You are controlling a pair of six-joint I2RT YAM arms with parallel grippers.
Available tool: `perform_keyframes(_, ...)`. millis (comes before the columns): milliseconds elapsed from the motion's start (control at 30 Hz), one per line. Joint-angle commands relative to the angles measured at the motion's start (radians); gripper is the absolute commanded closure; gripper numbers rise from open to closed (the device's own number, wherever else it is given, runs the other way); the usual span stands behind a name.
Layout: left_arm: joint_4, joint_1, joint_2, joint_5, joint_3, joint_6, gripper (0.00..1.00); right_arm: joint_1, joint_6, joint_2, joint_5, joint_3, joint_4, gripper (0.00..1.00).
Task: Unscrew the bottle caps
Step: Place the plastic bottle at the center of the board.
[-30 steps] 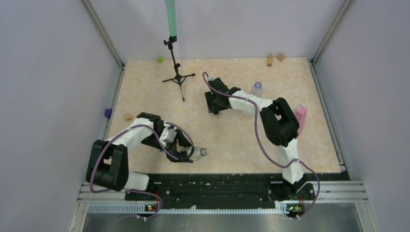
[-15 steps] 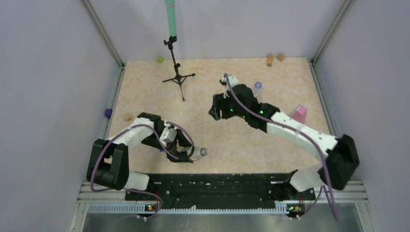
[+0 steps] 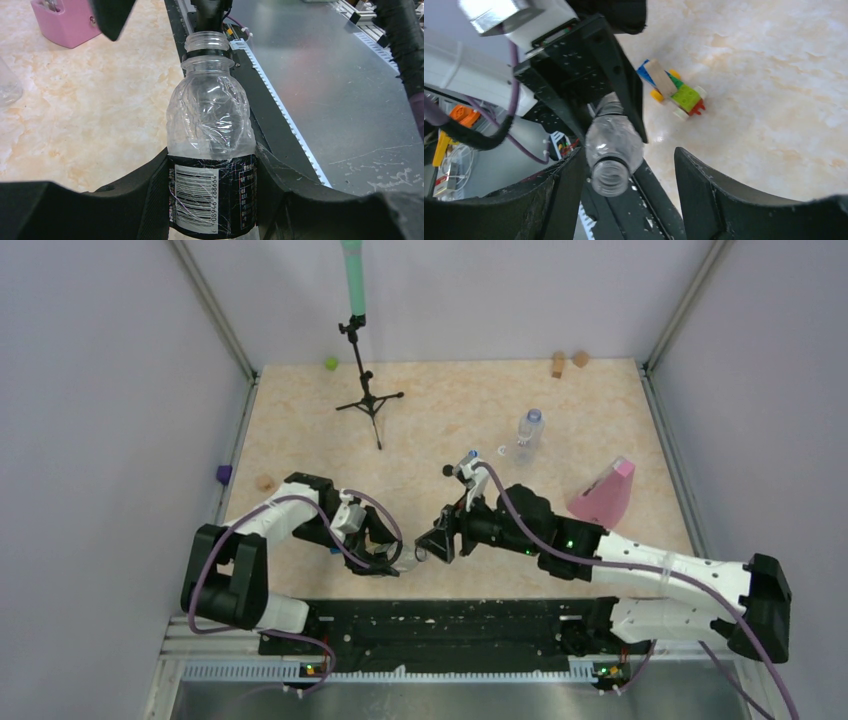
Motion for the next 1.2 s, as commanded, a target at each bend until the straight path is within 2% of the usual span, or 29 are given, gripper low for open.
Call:
perform_keyframes(0, -0.050, 0.007, 0.009, 0.149, 0.004, 0.269, 0.99, 0.084, -0.023, 0.028, 0.095, 0.071, 0.036, 0.36)
perform_keyframes(133, -0.050, 0.007, 0.004, 0.151, 0.003, 0.267, 0.99, 0.121, -0.020, 0.056, 0.110, 0.068, 0.070, 0.36)
perform_keyframes(333, -0.051, 0.008, 0.004, 0.150, 0.006, 0.265, 0.99, 0.148, -0.009, 0.123, 0.174, 0.099, -0.003, 0.39)
perform_keyframes(433, -0.050, 0.009, 0.007, 0.150, 0.007, 0.267, 0.99, 0.154, 0.003, 0.117, 0.146, 0.076, 0.040, 0.43)
perform_keyframes(500, -0.051, 0.010, 0.008, 0.151, 0.007, 0.267, 0.99, 0.156, 0.012, 0.116, 0.135, 0.065, 0.050, 0.52)
perform_keyframes(567, -0.051, 0.012, 0.008, 0.150, 0.007, 0.268, 0.98, 0.156, 0.020, 0.116, 0.125, 0.061, 0.043, 0.54)
perform_keyframes(700, -0.051, 0.018, 0.006, 0.149, 0.009, 0.264, 0.98, 0.162, 0.039, 0.101, 0.093, 0.034, 0.056, 0.42)
perform_keyframes(800, -0.051, 0.021, 0.008, 0.150, 0.009, 0.264, 0.98, 0.163, 0.046, 0.074, 0.083, 0.005, 0.085, 0.41)
perform_keyframes(833, -0.051, 0.021, 0.008, 0.149, 0.008, 0.264, 0.98, 0.163, 0.048, 0.067, 0.086, -0.001, 0.089, 0.44)
perform_keyframes(900, -0.051, 0.021, 0.008, 0.151, 0.009, 0.263, 0.98, 0.164, 0.046, 0.060, 0.094, -0.007, 0.090, 0.56)
perform_keyframes(1000, -0.051, 0.022, 0.008, 0.151, 0.010, 0.261, 0.98, 0.163, 0.042, 0.073, 0.093, 0.013, 0.067, 0.55)
perform_keyframes(1033, -0.051, 0.022, 0.007, 0.151, 0.011, 0.260, 0.98, 0.163, 0.040, 0.078, 0.094, 0.016, 0.066, 0.59)
perform_keyframes(1067, -0.050, 0.022, 0.008, 0.151, 0.010, 0.260, 0.98, 0.163, 0.035, 0.087, 0.095, 0.019, 0.066, 0.64)
perform_keyframes(1133, -0.050, 0.022, 0.008, 0.151, 0.009, 0.260, 0.95, 0.163, 0.029, 0.096, 0.092, 0.026, 0.066, 0.82)
perform_keyframes(1167, -0.051, 0.023, 0.007, 0.151, 0.010, 0.260, 0.85, 0.163, 0.026, 0.100, 0.090, 0.028, 0.066, 0.89)
